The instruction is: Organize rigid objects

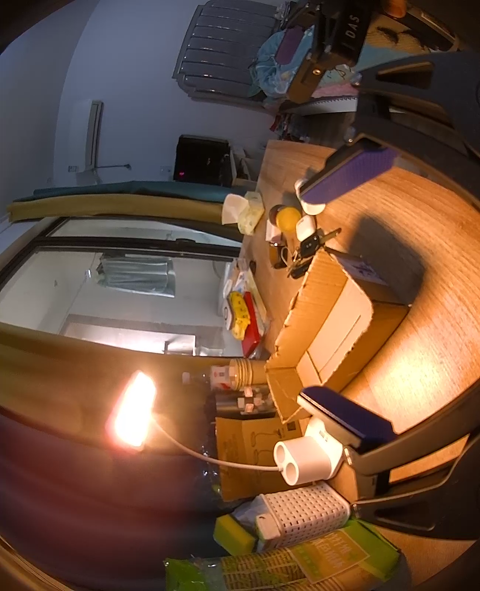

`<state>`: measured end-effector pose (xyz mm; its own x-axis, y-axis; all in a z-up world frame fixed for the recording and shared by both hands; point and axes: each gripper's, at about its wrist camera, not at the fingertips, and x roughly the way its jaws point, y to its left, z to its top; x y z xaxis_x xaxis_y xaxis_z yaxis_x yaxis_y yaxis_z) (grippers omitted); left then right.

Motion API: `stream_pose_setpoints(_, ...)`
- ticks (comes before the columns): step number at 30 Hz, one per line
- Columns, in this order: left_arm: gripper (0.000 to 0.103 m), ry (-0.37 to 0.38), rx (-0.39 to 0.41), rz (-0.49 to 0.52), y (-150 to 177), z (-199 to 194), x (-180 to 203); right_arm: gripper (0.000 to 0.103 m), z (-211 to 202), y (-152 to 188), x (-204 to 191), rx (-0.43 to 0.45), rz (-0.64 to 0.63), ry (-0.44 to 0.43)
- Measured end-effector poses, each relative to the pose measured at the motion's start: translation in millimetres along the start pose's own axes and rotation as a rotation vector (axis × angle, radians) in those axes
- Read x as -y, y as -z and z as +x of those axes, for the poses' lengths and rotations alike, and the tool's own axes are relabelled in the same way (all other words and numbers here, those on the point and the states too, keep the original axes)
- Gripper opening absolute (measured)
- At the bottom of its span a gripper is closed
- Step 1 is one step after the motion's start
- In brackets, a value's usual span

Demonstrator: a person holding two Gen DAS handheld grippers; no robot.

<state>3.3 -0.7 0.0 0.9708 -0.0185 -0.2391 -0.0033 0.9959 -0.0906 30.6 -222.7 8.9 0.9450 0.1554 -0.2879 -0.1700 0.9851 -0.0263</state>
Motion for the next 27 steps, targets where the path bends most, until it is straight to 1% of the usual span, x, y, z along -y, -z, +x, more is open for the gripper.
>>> stream_pose_setpoints(11,0.099,0.003,-0.017,-0.007,0.3,3.4,-1.0,0.103,-1.4,1.1,-1.7,0.000,0.001,0.002)
stream_pose_setpoints(14,0.099,-0.003,-0.024,-0.008,0.3,5.5,-1.3,0.103,6.3,2.7,-3.8,-0.006,0.002,0.001)
stream_pose_setpoints(17,0.099,-0.013,-0.055,-0.022,2.6,13.9,-5.4,0.103,15.0,4.2,-0.5,-0.019,0.012,-0.001)
stream_pose_setpoints(18,0.099,-0.015,-0.080,-0.019,4.2,20.6,-6.6,0.103,18.4,4.9,0.5,-0.023,0.016,-0.003)
stream_pose_setpoints(20,0.099,-0.030,-0.105,-0.024,8.9,29.2,-9.1,0.103,28.1,7.6,4.6,-0.043,0.023,-0.005)
stream_pose_setpoints(24,0.099,-0.056,-0.161,-0.066,15.6,50.4,-21.8,0.103,50.0,16.3,14.1,-0.086,0.048,-0.008)
stream_pose_setpoints(26,0.099,-0.077,-0.158,-0.093,16.0,56.4,-30.0,0.103,59.5,19.8,19.9,-0.105,0.057,-0.008)
stream_pose_setpoints(27,0.099,-0.100,-0.149,-0.100,16.2,59.2,-34.1,0.103,62.4,20.0,20.5,-0.110,0.059,-0.007)
